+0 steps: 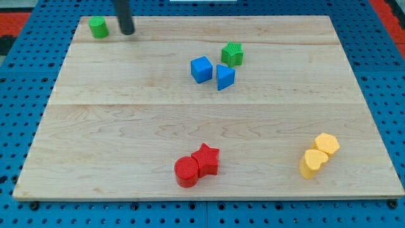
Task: Move the green star to the top right side of the blue triangle
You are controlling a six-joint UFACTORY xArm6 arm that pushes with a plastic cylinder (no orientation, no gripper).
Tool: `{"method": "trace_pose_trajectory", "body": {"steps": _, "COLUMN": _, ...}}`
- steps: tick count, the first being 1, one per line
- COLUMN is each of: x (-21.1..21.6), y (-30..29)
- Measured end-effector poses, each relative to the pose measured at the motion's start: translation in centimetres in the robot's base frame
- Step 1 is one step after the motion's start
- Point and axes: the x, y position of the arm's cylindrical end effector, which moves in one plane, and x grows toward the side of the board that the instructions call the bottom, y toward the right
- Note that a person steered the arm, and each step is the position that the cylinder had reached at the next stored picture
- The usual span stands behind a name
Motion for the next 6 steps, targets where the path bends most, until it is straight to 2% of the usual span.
{"method": "trace_pose_trajectory", "body": {"steps": 1, "x": -0.8, "y": 6.5}}
{"method": "trace_pose_trajectory", "body": {"steps": 3, "x": -0.6, "y": 8.0}}
{"method": "trace_pose_trajectory", "body": {"steps": 4, "x": 1.4, "y": 16.6}}
{"method": "trace_pose_trajectory", "body": {"steps": 5, "x": 7.5, "y": 21.4}}
{"method": "trace_pose_trajectory", "body": {"steps": 6, "x": 11.2, "y": 24.4}}
